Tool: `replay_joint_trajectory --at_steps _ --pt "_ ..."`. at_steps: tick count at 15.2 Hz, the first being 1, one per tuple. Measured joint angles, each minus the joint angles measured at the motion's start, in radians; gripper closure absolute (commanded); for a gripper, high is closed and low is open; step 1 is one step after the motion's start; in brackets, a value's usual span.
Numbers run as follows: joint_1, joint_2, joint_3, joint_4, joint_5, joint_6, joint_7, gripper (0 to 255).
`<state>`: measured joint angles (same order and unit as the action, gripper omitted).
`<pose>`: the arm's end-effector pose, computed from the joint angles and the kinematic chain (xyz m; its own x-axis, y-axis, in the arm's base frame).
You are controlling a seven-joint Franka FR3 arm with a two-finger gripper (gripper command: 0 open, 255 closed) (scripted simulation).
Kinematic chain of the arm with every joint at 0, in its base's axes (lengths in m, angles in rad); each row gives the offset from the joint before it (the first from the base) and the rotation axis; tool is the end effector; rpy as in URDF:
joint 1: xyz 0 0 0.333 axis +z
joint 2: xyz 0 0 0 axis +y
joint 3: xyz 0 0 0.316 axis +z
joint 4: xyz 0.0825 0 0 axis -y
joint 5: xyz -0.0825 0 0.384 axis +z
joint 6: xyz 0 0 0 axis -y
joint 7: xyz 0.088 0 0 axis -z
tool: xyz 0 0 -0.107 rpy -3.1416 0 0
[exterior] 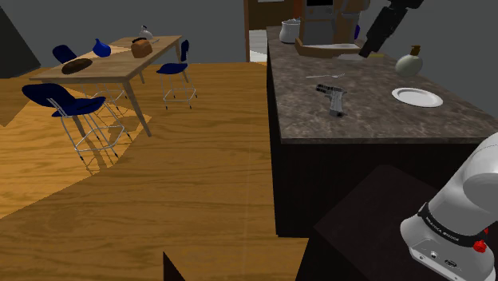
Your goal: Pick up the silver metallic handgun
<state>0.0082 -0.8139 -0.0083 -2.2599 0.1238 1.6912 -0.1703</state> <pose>0.3089 0.0106 0.6580 0.9532 0.1544 0.2600 0.1820 -0.9796 -0.0857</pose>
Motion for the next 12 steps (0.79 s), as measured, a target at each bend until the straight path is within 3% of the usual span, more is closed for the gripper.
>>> replay_joint_trajectory --at_steps 3,12 --pt "-0.012 0.028 -0.003 -0.002 -0.002 0.028 0.013 0" --pt "-0.098 0.239 -0.033 -0.023 -0.017 0.247 0.101 0"
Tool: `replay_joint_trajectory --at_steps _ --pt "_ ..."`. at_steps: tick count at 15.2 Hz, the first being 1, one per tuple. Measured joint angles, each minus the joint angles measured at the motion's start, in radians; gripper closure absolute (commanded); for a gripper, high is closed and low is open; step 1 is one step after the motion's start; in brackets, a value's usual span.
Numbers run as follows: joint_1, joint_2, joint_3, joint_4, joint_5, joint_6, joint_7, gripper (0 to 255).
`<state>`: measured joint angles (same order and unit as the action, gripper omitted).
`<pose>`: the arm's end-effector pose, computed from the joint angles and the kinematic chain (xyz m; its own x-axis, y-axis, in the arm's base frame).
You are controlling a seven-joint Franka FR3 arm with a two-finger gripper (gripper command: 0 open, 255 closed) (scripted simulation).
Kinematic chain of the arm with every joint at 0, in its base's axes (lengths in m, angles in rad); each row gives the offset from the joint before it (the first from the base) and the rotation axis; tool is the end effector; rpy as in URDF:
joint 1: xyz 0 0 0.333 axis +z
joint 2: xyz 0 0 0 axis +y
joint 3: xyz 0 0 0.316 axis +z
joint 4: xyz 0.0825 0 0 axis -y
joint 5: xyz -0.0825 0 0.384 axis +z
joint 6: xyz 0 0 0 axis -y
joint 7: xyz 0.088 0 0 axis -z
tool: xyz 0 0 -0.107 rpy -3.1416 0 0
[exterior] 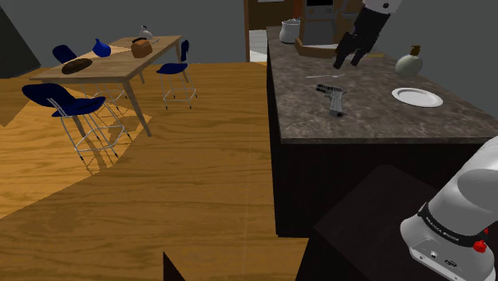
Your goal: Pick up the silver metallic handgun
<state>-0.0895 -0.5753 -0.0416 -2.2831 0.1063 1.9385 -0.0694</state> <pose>0.3963 -0.0481 0.5886 0.9677 -0.0952 0.2336 -0.0706 -0.9912 -0.1116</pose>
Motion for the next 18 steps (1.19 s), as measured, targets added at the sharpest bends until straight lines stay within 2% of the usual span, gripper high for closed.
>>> replay_joint_trajectory --at_steps 9,18 --pt "-0.075 0.246 -0.047 0.023 -0.004 0.208 0.087 0" --pt "-0.139 0.495 -0.108 0.112 0.020 0.348 0.164 0"
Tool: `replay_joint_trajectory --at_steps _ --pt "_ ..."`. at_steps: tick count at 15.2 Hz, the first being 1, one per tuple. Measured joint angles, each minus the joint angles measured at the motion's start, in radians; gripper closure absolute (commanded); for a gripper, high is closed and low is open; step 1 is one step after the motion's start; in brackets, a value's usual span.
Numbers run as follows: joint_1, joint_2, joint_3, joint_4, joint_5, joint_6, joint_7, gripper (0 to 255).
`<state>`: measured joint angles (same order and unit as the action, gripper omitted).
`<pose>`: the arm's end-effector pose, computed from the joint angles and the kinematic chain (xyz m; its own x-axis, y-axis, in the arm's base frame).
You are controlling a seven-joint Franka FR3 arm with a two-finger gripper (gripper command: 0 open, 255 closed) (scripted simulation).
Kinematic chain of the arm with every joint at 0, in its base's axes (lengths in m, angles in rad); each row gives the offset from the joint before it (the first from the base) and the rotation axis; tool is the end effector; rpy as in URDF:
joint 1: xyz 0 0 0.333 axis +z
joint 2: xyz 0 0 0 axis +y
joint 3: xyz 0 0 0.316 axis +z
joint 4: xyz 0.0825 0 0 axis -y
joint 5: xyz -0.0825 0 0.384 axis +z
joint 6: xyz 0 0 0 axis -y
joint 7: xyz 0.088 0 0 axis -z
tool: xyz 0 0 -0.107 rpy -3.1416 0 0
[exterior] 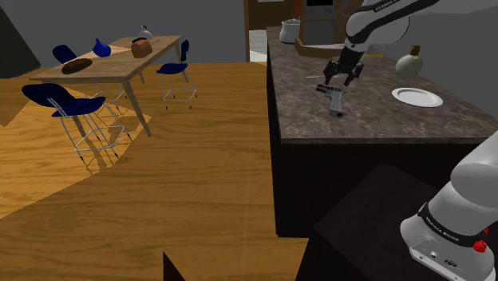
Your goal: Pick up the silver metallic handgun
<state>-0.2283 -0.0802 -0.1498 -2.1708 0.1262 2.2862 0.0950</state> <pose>0.5011 -0.1971 0.4473 0.8342 -0.5228 0.1756 -0.5049 -0.8520 -0.1383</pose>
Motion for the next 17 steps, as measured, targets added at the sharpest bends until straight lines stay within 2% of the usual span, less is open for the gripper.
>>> replay_joint_trajectory --at_steps 6,14,15,17 --pt "-0.040 0.164 -0.041 0.062 0.040 0.084 0.035 0" --pt "-0.050 0.236 -0.041 0.043 0.076 0.170 0.012 0" --pt "-0.050 0.240 -0.041 0.041 0.078 0.175 0.010 255" --pt "-0.051 0.241 -0.040 0.040 0.080 0.179 0.008 255"
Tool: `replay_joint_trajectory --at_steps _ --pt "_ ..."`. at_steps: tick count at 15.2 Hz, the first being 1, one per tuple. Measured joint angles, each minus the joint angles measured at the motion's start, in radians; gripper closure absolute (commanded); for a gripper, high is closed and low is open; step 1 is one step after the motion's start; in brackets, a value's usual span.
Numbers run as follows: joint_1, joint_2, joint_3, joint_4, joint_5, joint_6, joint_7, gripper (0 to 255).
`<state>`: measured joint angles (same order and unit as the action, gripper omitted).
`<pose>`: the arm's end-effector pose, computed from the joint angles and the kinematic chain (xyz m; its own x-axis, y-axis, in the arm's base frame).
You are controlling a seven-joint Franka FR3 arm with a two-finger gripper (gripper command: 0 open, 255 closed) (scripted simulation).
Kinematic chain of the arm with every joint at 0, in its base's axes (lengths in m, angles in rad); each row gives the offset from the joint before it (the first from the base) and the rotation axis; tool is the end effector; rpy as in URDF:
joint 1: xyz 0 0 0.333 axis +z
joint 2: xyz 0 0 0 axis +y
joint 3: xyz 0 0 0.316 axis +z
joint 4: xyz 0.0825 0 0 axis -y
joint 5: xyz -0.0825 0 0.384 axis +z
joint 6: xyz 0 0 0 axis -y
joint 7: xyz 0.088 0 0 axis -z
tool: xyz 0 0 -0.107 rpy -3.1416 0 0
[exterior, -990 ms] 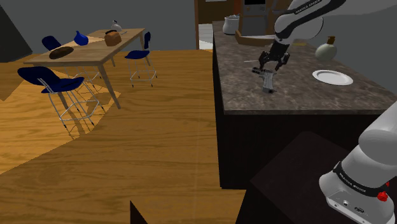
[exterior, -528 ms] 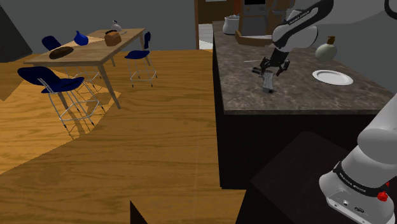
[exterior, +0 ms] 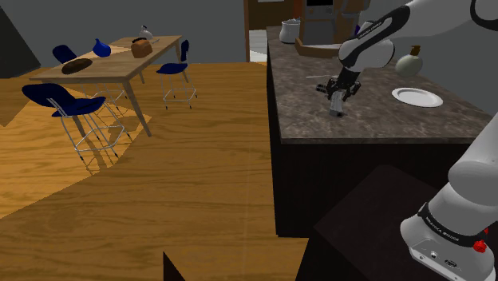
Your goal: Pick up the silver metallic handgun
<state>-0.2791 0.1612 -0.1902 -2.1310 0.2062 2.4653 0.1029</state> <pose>0.5180 -0.2609 0.3514 0.7378 -0.6573 0.1537 -0.6420 -0.7536 -0.1409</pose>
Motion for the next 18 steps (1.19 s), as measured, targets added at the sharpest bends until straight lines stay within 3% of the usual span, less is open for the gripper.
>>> replay_joint_trajectory --at_steps 8,18 --pt "0.000 0.000 0.000 0.000 0.001 0.001 0.000 255" --pt "0.005 -0.061 -0.007 0.048 -0.038 -0.107 0.037 255"
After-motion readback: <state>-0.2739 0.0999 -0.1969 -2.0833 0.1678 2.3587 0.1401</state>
